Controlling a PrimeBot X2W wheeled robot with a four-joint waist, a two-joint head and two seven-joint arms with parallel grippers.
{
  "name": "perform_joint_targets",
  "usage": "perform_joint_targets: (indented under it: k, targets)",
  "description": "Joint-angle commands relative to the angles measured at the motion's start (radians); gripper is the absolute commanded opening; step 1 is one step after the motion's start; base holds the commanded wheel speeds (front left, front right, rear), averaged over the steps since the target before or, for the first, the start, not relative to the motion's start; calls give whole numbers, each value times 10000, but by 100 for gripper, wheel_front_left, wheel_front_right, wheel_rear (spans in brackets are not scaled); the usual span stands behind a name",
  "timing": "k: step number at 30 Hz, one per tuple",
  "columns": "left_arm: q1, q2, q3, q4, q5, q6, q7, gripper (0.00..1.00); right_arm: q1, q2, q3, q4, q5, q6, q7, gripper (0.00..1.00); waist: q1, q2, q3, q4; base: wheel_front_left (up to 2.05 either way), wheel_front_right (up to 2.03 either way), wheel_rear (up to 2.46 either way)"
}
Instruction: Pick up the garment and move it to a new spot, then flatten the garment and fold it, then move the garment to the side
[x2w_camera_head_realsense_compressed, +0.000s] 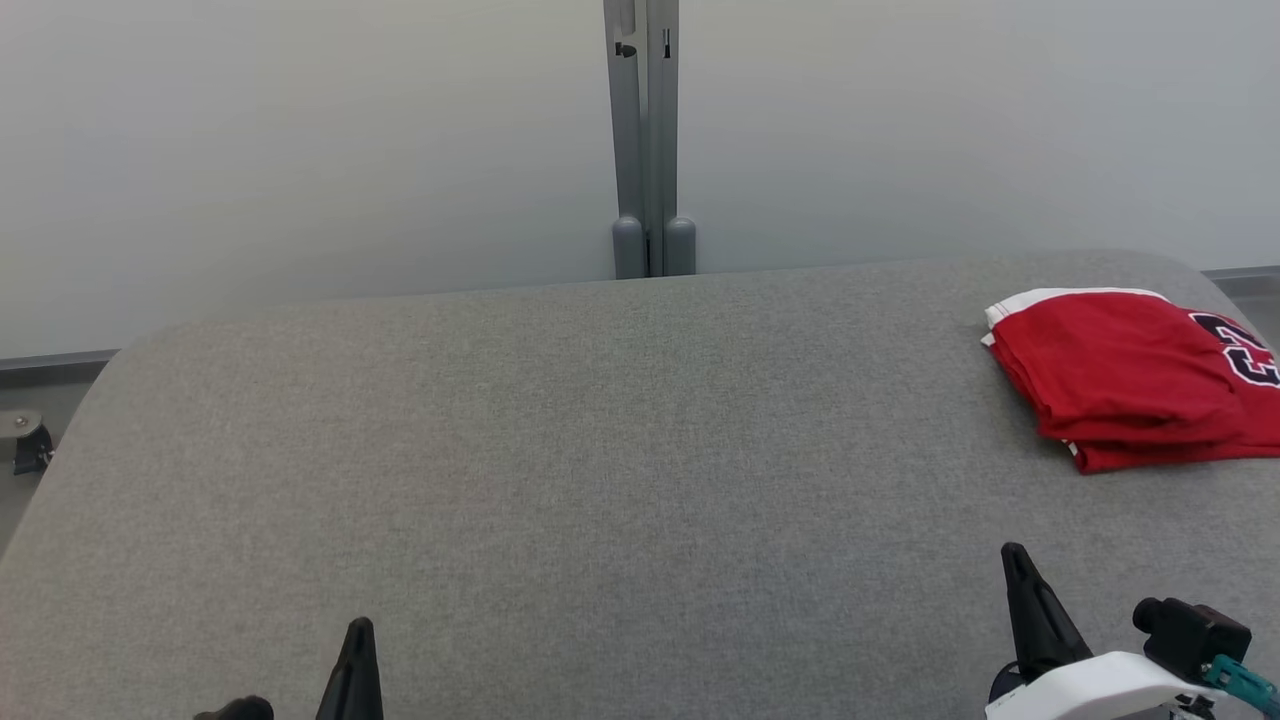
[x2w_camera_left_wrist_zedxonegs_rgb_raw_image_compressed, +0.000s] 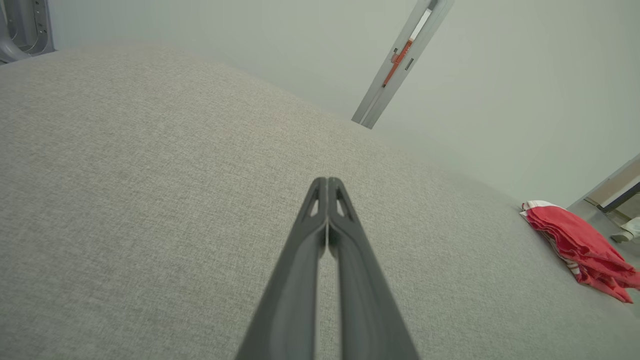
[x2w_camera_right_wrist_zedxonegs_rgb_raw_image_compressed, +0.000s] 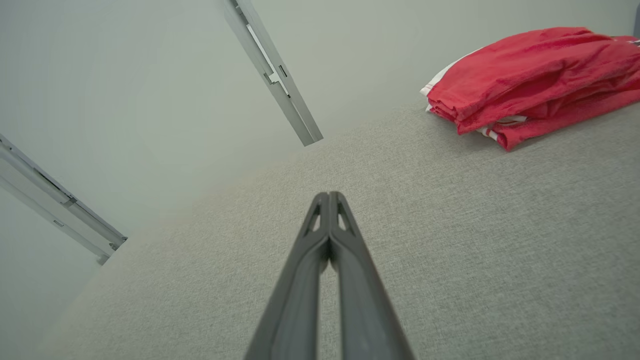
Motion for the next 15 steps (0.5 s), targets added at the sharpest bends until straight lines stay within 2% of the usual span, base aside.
perform_joint_targets:
  k: [1,15]
  targets:
    - [-385,91,102,-89,-442,-59,94,0,-356,-13,-87,-102,441,-2,92,0,0,0,20,-1,0,0,0]
    - [-912,148,427,72,-2490,-245,583,0,-759,20,-343,20,2508,-2,627,0,0,0,183,-10,0,0,0]
